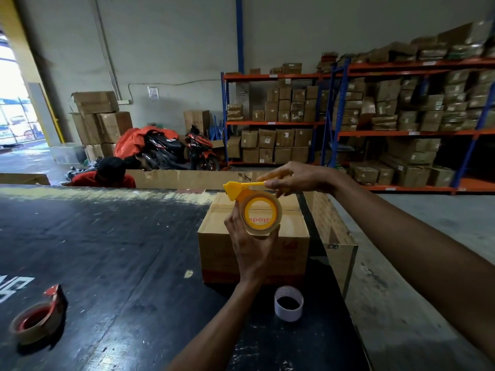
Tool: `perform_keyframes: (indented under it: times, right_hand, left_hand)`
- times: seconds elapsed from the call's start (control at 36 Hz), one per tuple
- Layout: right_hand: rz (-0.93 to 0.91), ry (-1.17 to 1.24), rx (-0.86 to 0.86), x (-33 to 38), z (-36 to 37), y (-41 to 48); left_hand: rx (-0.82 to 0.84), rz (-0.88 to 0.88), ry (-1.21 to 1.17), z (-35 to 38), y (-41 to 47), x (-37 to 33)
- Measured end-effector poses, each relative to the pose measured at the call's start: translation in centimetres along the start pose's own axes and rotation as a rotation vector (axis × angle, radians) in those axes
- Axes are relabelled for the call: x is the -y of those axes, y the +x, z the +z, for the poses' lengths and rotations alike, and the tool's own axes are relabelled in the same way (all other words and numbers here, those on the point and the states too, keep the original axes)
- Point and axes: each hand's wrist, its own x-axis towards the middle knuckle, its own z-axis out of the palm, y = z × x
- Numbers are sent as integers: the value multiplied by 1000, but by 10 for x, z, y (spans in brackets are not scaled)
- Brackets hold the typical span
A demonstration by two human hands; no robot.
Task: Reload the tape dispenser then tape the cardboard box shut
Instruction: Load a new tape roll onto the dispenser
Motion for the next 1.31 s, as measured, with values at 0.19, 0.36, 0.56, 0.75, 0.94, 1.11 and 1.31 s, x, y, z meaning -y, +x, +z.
perform_keyframes:
  times: [0.19, 0.36, 0.56, 0.75, 0.94, 1.11, 1.31]
  right_hand:
    - [154, -126, 103, 13, 11, 9]
    - [141, -489, -12, 29, 28, 18]
    - [35, -361, -109, 22, 24, 23]
    - [20, -215, -1, 22, 5, 7]
    - [8, -209, 87, 31, 9, 1]
    - [22, -195, 90, 28, 10, -3]
    - [12, -172, 76, 29, 10, -9]
  left_hand:
    - [7, -40, 29, 0, 5, -17]
    - [34, -116, -14, 12, -5, -34]
    - [209, -38, -193, -12, 5, -17]
    - [297, 240, -63, -44, 24, -6]
    - [149, 368, 68, -49, 41, -10]
    - [191, 462, 95, -54, 40, -10]
    - [137, 459, 86, -54, 28, -13]
